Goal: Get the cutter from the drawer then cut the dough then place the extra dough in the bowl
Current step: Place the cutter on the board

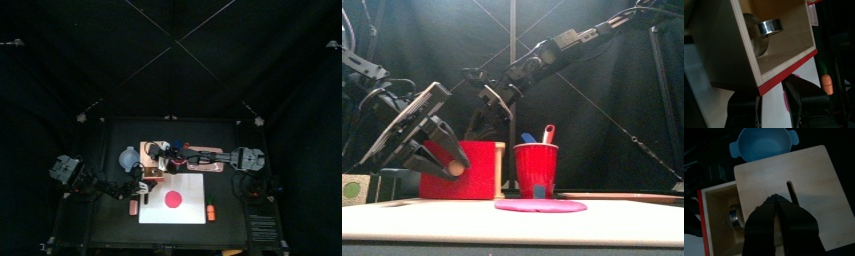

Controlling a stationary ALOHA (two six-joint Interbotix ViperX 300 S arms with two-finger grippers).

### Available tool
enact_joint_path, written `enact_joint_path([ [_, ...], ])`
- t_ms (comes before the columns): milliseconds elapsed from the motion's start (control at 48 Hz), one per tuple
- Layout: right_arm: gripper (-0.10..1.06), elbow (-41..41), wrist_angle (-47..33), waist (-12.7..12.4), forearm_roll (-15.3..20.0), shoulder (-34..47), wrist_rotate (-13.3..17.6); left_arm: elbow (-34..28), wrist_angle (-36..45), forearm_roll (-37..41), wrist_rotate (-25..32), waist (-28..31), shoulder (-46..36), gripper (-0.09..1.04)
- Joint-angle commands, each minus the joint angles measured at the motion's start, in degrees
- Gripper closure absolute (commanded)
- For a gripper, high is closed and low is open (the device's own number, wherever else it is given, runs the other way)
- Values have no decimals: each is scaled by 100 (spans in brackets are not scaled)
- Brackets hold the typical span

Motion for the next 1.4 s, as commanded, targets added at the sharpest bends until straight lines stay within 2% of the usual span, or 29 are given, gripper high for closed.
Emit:
enact_joint_path([
  [21, 94, 26, 88, -18, -18, 105, 9, -44, 88, 105, 26, -132, -53, 36],
  [208, 94, 26, 88, -18, -18, 105, 9, -35, 88, 149, 26, -123, -53, 21],
  [333, 94, 26, 88, -18, -18, 105, 9, -35, 70, 149, 26, -123, -62, 15],
  [646, 94, 18, 88, -18, -18, 114, 9, -35, 44, 299, 35, -132, -132, 13],
  [958, 94, 18, 88, -18, -18, 123, 9, -35, -62, 844, 35, -132, -316, 13],
  [1229, 94, -26, 79, 18, -18, 123, 9, -26, -615, 2180, 141, -123, -589, 14],
  [1396, 94, -114, 123, 70, -18, 88, 18, -18, -1151, 3437, 501, -123, -879, 15],
])
